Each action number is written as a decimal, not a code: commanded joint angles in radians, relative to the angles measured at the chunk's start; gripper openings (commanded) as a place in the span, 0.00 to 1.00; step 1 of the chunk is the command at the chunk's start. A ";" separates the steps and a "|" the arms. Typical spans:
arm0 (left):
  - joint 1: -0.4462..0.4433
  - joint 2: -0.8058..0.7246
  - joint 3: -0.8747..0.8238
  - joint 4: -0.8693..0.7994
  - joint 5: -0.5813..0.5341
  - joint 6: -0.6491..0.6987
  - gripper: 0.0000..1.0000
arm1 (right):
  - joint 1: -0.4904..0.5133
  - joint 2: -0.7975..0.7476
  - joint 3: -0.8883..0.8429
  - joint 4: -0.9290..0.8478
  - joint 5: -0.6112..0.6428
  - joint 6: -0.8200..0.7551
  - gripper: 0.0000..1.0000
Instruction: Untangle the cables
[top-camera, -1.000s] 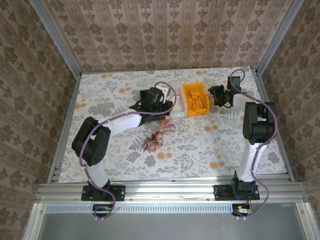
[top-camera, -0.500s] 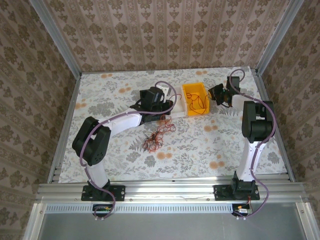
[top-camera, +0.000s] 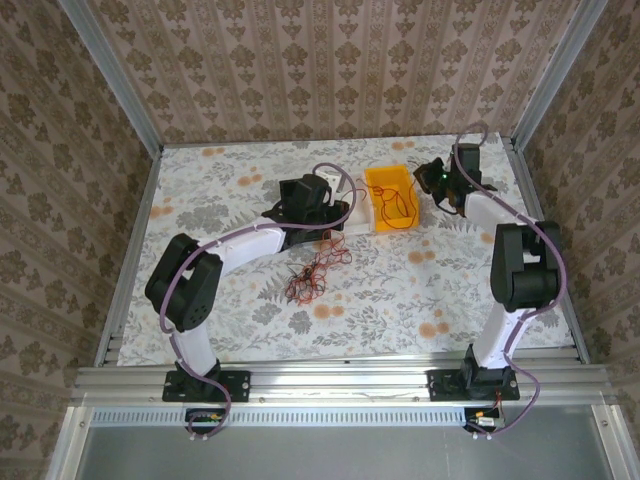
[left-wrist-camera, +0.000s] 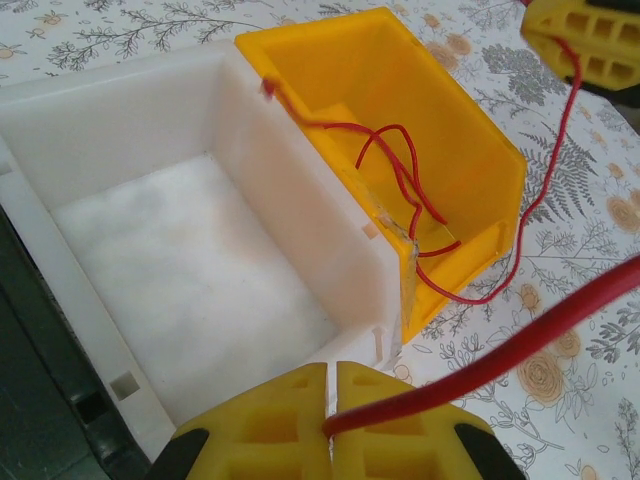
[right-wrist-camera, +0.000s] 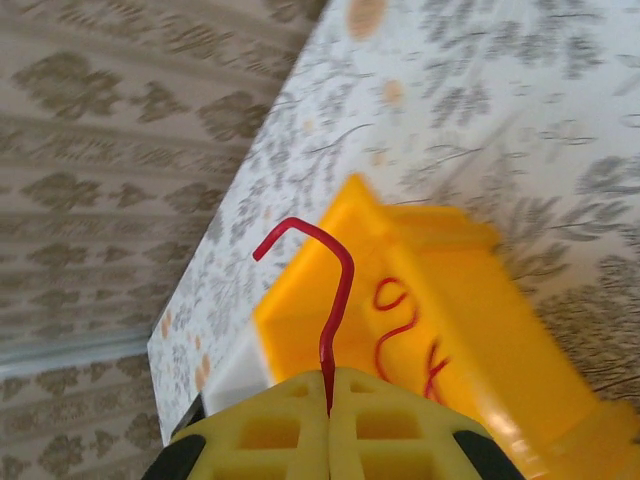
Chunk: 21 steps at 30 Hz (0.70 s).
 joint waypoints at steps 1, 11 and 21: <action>-0.004 0.003 -0.006 0.014 -0.001 0.011 0.00 | 0.042 -0.030 -0.045 0.039 0.044 -0.088 0.05; -0.012 -0.003 -0.009 0.010 -0.008 0.020 0.00 | 0.090 0.036 0.046 0.192 0.120 -0.113 0.05; -0.010 0.004 -0.004 0.007 -0.005 0.021 0.00 | 0.097 0.066 0.127 0.132 0.127 -0.186 0.05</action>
